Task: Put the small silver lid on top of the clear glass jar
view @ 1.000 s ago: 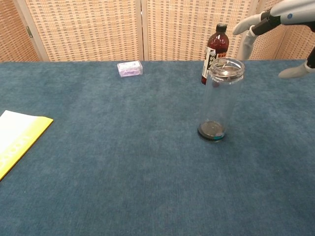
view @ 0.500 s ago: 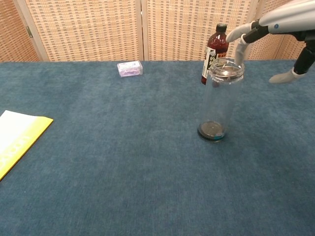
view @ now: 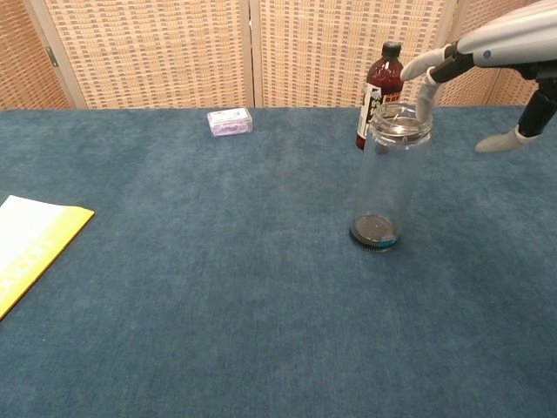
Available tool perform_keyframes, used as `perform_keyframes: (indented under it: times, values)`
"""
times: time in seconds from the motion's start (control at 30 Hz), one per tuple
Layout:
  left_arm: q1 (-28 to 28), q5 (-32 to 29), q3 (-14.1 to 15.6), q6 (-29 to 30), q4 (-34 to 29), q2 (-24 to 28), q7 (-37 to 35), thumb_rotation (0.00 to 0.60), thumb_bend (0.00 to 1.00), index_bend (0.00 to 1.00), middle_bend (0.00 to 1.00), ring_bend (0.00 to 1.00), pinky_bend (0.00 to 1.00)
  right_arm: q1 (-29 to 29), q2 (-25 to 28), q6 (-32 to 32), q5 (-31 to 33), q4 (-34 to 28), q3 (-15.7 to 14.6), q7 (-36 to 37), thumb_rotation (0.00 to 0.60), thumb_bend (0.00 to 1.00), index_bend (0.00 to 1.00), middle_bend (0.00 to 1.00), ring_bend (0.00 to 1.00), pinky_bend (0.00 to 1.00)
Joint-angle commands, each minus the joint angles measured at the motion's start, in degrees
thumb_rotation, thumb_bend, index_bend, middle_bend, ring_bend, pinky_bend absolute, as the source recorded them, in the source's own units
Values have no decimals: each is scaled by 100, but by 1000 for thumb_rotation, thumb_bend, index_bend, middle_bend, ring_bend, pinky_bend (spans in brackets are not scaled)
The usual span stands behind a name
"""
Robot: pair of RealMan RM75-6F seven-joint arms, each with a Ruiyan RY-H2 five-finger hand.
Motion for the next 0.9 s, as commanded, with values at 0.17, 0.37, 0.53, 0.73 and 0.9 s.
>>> perform_keyframes:
  times: [0.17, 0.37, 0.53, 0.73, 0.9]
  values:
    - [2, -4, -2, 5, -1, -3, 3, 600, 350, 0, 84, 0, 110, -2, -49, -19, 10, 53, -18, -6, 600, 311, 311, 0, 0, 0]
    - [5, -5, -3, 8, 0, 1, -5, 600, 350, 0, 84, 0, 110, 0, -100, -13, 24, 100, -33, -41, 600, 311, 317, 0, 0, 0]
    - [7, -4, -8, 19, 0, 3, -16, 600, 349, 0, 84, 0, 110, 0, -119, -16, 31, 112, -28, -22, 600, 311, 317, 0, 0, 0]
    - [8, 10, -1, 22, -5, 3, -6, 600, 349, 0, 84, 0, 110, -57, 66, 86, -149, -111, 84, 173, 600, 311, 317, 0, 0, 0]
    - [-2, 0, -7, 9, -2, -6, 13, 600, 350, 0, 84, 0, 110, -170, 392, 286, -363, -389, 260, 454, 600, 310, 317, 0, 0, 0]
